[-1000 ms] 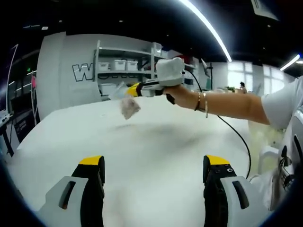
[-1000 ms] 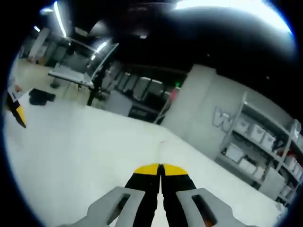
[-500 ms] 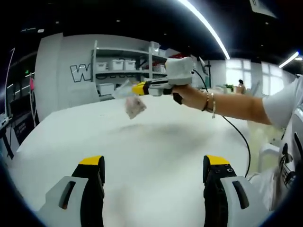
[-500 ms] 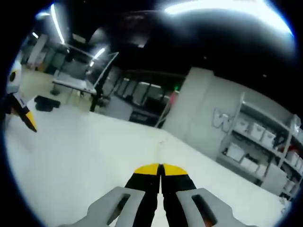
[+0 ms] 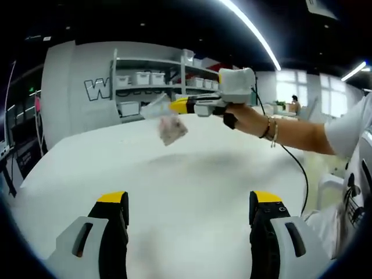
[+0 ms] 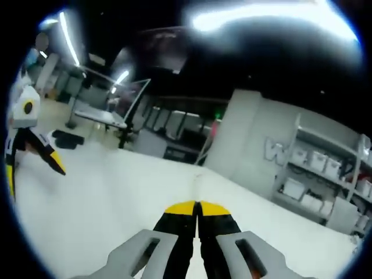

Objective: Open the resealable bag by pulling the two sides of the seal apart until the entire bag opening is separated and visibly accessible.

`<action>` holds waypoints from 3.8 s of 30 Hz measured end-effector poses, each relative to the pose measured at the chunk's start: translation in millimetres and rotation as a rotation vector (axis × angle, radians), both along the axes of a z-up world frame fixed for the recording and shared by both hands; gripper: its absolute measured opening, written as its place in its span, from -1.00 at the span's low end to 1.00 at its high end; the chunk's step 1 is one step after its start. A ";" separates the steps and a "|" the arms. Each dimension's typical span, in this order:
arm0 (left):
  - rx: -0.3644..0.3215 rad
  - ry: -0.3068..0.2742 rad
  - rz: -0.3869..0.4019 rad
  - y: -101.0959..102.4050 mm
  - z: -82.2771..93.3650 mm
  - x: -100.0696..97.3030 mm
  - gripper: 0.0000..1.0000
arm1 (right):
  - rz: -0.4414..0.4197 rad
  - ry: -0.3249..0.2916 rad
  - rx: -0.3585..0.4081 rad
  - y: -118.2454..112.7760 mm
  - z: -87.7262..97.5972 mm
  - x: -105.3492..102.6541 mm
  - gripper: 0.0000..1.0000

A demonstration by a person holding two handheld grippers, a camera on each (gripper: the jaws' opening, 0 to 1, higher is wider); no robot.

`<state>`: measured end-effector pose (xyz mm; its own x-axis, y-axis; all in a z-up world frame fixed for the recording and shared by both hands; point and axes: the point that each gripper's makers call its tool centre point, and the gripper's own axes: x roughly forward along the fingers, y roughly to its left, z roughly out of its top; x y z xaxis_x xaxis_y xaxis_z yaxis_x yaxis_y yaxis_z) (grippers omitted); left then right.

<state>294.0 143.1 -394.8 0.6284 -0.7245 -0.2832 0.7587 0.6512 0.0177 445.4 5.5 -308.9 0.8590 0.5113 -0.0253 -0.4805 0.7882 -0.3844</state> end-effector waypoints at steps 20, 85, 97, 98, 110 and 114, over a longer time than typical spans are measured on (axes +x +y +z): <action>0.013 0.006 -0.016 -9.7 -3.8 1.2 0.68 | 0.058 -0.036 0.056 -13.0 5.3 -61.6 -1.00; 0.046 0.015 -0.117 -28.5 -12.1 -14.2 0.56 | 0.126 -0.038 0.156 -27.5 -11.6 -199.4 -1.00; 0.056 -0.008 -0.163 -38.8 -9.7 -22.8 0.44 | 0.206 -0.033 0.062 -8.5 -38.7 -213.4 -1.00; 0.059 -0.009 -0.165 -39.6 -10.2 -23.1 0.43 | 0.212 -0.032 0.063 -7.1 -39.1 -214.5 -1.00; 0.081 -0.044 -0.185 -43.2 -8.7 -26.8 0.39 | 0.283 0.023 0.071 12.3 -58.1 -222.3 -1.00; 0.088 -0.049 -0.183 -41.6 -8.9 -26.3 0.38 | 0.312 0.041 0.067 21.5 -63.8 -225.5 -1.00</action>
